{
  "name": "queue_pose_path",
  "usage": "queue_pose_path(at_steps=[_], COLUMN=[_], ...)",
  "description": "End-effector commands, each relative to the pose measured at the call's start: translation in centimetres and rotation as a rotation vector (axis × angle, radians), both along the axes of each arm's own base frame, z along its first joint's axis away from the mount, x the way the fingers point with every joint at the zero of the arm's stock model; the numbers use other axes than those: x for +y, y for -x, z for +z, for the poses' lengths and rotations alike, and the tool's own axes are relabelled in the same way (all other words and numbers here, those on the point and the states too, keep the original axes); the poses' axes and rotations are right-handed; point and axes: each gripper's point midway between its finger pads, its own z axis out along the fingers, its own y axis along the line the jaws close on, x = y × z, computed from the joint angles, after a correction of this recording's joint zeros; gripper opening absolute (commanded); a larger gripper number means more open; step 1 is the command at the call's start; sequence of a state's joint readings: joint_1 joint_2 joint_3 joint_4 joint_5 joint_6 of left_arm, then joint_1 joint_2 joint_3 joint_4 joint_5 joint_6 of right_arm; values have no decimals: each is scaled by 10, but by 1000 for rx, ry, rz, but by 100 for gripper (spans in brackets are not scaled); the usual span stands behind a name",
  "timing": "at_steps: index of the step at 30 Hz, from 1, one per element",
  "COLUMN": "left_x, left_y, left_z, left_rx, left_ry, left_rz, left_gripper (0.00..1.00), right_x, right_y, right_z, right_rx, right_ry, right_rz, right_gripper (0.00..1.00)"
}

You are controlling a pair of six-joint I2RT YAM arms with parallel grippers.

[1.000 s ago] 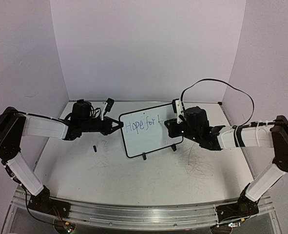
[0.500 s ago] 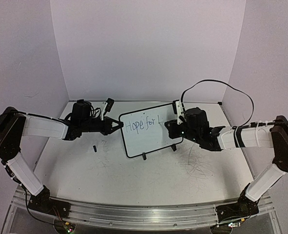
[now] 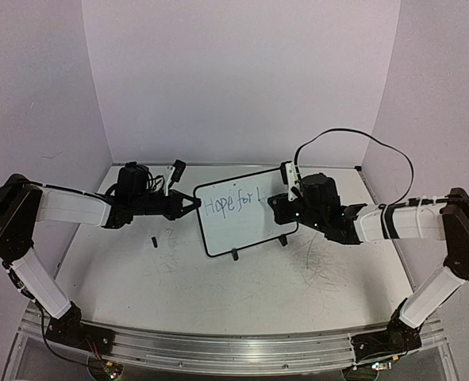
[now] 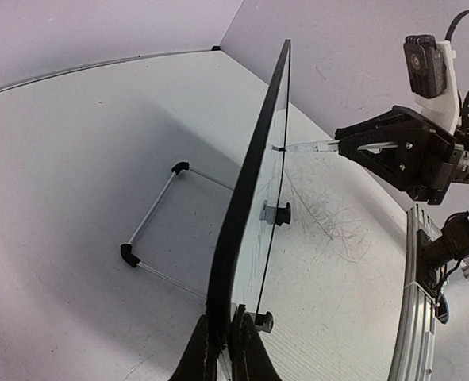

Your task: Write a sentence on the whiteboard

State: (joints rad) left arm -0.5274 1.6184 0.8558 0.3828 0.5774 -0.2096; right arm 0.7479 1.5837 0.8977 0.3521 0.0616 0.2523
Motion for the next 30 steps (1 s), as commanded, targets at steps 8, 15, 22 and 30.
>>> queue_pose_path(at_steps=[8,15,22,30], left_x=[9,9,9,9], left_y=[-3,-3,-4,-4], left_z=[-4,-4,-4,-4], left_rx=[-28,-29,-30,-28], left_ry=[-51,-49,-50,-51], left_rz=[36,35,37,37], left_gripper=[0,0,0,0], right_x=[4,2,-4,-12], right_y=[-15,-17,-19,-18], right_z=[33,38,39,29], right_rx=[-70,-83,-88,-70], right_ry=[-44,-45,-43,-30], right_rz=[-36,-51,-88,-117], right_gripper=[0,0,0,0])
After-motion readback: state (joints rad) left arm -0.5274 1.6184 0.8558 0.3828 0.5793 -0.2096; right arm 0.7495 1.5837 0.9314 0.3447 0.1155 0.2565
